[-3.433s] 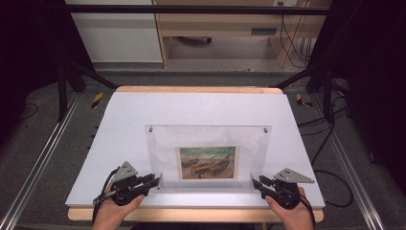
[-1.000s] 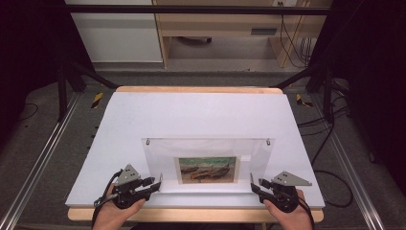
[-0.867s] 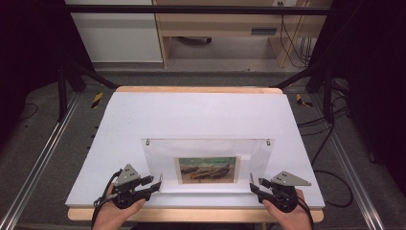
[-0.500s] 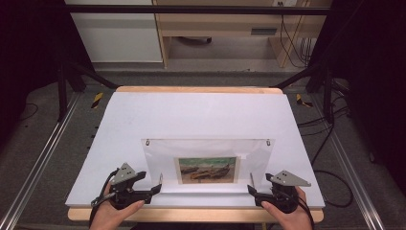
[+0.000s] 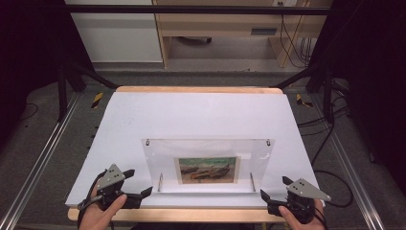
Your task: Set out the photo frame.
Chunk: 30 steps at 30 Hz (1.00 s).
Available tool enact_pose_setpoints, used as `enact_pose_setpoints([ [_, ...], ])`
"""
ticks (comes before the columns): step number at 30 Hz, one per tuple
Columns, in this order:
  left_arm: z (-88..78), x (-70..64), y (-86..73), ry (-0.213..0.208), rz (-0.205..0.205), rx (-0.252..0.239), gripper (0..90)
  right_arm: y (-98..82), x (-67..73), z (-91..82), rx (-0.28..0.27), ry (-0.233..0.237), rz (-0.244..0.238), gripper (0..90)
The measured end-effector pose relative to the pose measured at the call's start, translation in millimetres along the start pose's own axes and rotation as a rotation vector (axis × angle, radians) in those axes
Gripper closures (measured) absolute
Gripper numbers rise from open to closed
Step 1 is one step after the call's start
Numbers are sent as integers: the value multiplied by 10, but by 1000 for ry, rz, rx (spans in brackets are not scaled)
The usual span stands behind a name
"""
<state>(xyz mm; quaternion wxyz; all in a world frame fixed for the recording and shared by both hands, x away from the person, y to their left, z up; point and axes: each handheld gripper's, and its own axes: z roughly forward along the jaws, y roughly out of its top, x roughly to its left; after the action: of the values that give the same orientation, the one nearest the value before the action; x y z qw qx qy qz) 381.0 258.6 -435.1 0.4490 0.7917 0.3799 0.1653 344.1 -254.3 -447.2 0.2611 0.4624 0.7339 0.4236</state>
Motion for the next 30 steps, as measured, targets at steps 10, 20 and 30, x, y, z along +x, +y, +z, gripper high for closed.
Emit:
enact_pose_setpoints([
  [10, -82, 132, -24, 61, 13, 2, 76, -32, -86, -46, -13, -83, -11, 163],
  [20, -61, 249, -58, 135, 23, 34, 76, -60, -175, -27, -8, -184, -16, 157],
  [30, 51, 344, -68, 180, 24, 48, 83, -38, -269, 153, 31, -214, 20, 154],
])
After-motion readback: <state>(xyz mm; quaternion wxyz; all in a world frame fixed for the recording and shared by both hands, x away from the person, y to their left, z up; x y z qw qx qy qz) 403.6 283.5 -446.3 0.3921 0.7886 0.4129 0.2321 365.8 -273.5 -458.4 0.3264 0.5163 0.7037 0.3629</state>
